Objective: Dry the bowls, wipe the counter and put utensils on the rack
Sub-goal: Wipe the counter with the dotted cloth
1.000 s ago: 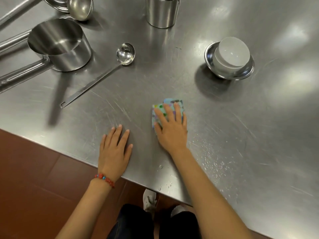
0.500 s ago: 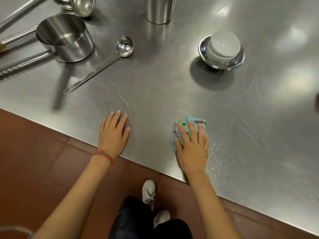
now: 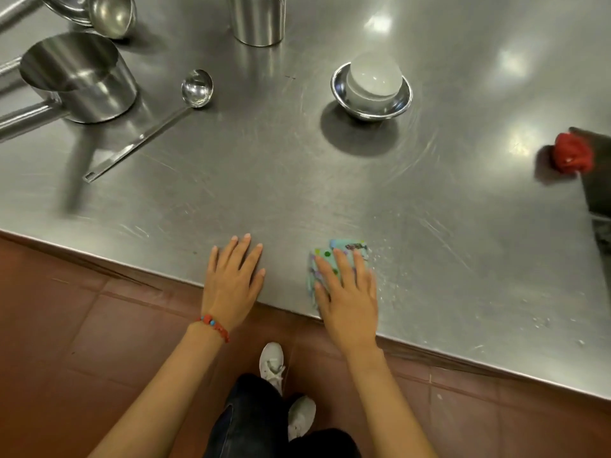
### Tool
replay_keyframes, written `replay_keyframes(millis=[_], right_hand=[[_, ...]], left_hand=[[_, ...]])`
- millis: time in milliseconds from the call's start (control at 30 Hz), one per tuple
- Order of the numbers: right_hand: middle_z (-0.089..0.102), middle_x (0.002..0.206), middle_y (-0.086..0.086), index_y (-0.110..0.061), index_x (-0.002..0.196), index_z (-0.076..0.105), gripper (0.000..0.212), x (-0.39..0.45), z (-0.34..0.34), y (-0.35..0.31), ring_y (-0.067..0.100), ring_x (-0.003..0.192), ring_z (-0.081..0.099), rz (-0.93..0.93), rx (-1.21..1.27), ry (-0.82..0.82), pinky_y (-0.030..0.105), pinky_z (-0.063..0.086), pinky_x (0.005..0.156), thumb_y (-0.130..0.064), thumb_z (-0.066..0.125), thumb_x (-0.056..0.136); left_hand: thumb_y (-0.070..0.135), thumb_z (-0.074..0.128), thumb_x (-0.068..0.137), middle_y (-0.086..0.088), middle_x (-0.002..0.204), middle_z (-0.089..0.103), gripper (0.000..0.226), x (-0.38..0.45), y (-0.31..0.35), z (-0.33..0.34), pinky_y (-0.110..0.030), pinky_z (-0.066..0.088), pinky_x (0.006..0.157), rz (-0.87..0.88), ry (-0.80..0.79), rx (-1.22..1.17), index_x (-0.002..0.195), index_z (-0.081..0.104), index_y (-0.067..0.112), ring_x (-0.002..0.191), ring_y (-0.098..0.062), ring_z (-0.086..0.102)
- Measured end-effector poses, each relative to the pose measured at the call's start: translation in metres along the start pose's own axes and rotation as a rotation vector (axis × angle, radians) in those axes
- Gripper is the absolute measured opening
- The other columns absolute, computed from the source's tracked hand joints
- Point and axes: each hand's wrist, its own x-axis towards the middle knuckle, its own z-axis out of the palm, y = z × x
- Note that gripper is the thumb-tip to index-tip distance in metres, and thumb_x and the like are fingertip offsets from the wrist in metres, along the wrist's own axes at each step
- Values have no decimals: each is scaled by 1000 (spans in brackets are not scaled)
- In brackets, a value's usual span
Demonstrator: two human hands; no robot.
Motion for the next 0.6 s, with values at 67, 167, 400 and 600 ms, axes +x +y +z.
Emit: replay_keyframes(millis=[67,167,400,600], right_hand=[[49,139,8,-29,130,51,43,-8,-10,39,36,134,36,128,-3,30,53,35,105,-39,42,90],[47,140,12,-25,131,51,41,-13,-16,66,38,135,33,280,9,58,55,31,107,-33,44,91],[49,141,1,-34,130,48,43,-22,1,-7,32,135,35,117,-69,30,54,28,106,-38,43,88],[46,142,0,-37,132,45,41,-10,-1,23,29,136,34,-71,-21,-72,47,34,106,-40,42,91]], left_hand=[[30,38,84,-22,122,61,47,4,10,3,-62,42,90,35,-9,-4,112,64,4,112,-42,56],[29,39,84,-22,122,61,46,7,18,7,-62,42,91,63,-18,-7,112,64,4,112,-42,56],[30,38,86,-21,123,60,45,8,18,15,-60,40,93,53,11,-1,114,63,5,114,-40,55],[30,37,85,-23,123,59,46,8,19,17,-60,40,92,54,26,5,114,63,3,114,-42,55]])
